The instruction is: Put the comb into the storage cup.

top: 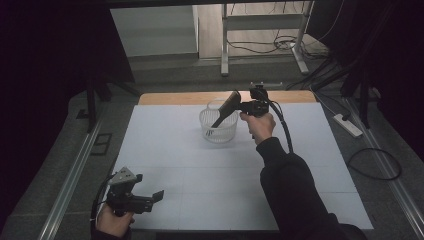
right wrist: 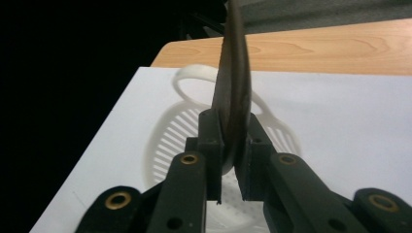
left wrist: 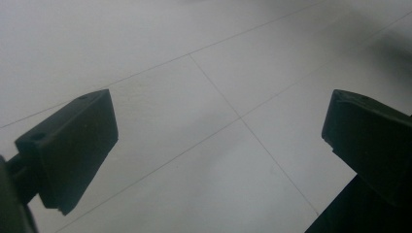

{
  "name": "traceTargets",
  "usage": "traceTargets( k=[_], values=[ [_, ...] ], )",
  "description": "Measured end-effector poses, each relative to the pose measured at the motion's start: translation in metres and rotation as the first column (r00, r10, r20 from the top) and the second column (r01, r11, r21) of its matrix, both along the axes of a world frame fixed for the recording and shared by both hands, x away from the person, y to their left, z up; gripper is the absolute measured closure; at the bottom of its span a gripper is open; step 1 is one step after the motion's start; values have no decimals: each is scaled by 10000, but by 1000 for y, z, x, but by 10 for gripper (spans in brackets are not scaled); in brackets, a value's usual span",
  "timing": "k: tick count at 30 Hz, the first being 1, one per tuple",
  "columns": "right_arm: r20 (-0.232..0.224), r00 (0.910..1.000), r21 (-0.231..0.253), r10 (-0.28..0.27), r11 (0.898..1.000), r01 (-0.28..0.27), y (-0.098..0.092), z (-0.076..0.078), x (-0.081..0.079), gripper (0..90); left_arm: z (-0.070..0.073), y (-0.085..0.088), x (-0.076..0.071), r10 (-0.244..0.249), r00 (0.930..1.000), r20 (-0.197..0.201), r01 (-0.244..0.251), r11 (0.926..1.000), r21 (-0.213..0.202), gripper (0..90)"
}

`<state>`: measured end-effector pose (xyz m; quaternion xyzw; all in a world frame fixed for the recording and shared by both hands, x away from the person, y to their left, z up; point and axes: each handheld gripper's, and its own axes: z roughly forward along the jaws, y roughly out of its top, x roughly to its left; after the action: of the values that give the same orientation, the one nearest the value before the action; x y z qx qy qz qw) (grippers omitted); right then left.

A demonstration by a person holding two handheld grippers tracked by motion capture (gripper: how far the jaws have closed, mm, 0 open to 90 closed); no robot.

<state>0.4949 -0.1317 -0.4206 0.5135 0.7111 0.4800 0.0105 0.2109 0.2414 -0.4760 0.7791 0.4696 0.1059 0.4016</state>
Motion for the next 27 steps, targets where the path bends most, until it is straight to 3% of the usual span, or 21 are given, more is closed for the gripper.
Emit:
traceTargets(
  k=[7,11,27],
  values=[
    [17,9996,-384,-268,9989,269,-7,-7,2,767,0,0,0,2,10000,-17,-2,10000,-28,3],
    [224,9995,-888,-230,9957,249,-6,-8,1,735,0,1,0,-61,10000,-22,61,10000,-53,11],
    [311,9985,-1413,-452,9887,492,-12,-15,3,661,0,2,1,-39,10000,-52,38,9999,-153,11]
  ],
)
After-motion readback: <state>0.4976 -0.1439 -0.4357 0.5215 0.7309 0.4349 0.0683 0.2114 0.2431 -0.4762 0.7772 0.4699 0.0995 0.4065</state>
